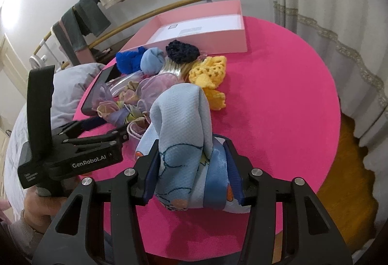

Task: Organize soft objects
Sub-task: 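Lift and carry the pouch and cloth over the pink box with both tools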

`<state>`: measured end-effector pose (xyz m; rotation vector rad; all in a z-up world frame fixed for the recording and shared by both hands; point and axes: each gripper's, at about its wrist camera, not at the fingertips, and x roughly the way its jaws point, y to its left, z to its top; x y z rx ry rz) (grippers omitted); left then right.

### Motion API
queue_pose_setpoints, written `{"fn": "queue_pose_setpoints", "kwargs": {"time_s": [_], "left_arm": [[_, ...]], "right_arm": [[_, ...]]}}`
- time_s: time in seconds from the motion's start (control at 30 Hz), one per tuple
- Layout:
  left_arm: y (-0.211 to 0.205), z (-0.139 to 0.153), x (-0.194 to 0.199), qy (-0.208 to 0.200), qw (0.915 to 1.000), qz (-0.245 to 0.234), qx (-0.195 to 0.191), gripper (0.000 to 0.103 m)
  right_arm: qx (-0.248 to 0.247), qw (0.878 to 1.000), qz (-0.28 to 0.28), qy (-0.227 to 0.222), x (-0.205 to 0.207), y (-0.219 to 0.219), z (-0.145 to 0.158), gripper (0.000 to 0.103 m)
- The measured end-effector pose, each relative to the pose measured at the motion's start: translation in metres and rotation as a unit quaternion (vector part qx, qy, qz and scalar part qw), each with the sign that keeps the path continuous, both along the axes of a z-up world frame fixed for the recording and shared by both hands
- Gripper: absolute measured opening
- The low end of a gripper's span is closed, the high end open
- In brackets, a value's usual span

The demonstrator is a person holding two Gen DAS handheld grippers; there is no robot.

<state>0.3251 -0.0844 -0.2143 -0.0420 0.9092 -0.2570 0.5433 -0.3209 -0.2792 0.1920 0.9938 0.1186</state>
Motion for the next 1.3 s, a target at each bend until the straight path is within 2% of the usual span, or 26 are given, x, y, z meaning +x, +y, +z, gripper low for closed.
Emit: {"fn": "queue_pose_setpoints", "kwargs": {"time_s": [0.03,0.07,0.2,0.37,0.57,0.87,1.1,1.3], "left_arm": [[0.000,-0.002,0.004,0.007,0.9999,-0.005,-0.012,0.074],[0.000,-0.005,0.008,0.022,0.9995,-0.008,-0.022,0.044],[0.004,-0.005,0.005,0.025,0.9991,-0.009,-0.034,0.032],[0.025,0.002,-0.015,0.014,0.9988,-0.002,-0.047,0.030],[0.046,0.019,-0.049,-0.008,0.9996,0.005,-0.028,0.030],[0.062,0.067,-0.080,-0.060,0.9979,0.021,-0.015,0.030],[0.067,0.092,-0.079,-0.080,0.9961,0.036,0.000,0.030],[0.055,0.109,-0.051,-0.094,0.9948,0.036,0.014,0.031]], "right_arm": [[0.000,1.000,-0.002,0.000,0.000,-0.001,0.001,0.046],[0.000,1.000,-0.005,-0.001,0.000,-0.002,0.001,0.046],[0.001,1.000,-0.008,-0.005,-0.003,-0.004,0.006,0.046],[0.005,1.000,-0.011,-0.015,-0.005,-0.005,0.013,0.046],[0.013,1.000,-0.008,-0.027,-0.005,-0.001,0.020,0.046],[0.014,0.999,0.008,-0.047,0.000,0.018,0.034,0.046],[0.012,0.997,0.015,-0.069,0.015,0.029,0.050,0.046],[0.007,0.996,0.019,-0.087,0.038,0.033,0.063,0.046]]}}
